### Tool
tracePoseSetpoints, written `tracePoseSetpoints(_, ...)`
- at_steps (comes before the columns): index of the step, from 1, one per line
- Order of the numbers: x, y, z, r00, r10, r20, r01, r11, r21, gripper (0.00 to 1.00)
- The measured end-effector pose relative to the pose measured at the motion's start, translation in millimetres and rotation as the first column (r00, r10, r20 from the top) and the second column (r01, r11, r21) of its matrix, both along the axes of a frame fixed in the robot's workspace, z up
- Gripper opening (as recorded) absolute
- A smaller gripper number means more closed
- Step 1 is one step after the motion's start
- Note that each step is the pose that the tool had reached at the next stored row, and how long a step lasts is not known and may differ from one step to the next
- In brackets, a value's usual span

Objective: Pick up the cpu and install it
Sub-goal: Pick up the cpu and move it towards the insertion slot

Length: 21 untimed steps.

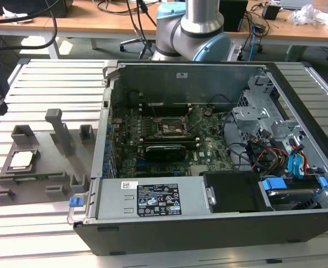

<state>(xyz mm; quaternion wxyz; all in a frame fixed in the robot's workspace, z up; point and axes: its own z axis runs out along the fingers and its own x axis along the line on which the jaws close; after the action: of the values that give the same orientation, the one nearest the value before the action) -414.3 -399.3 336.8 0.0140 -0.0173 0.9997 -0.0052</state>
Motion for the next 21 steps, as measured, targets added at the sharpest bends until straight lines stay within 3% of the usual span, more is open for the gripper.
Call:
tracePoseSetpoints(15,0.0,0.0,-18.0,1.0,0.0,-0.0001,0.0,1.0,0.0,0.66)
tracePoseSetpoints(21,0.0,0.0,-28.4,1.0,0.0,-0.0001,0.0,1.0,0.0,0.66)
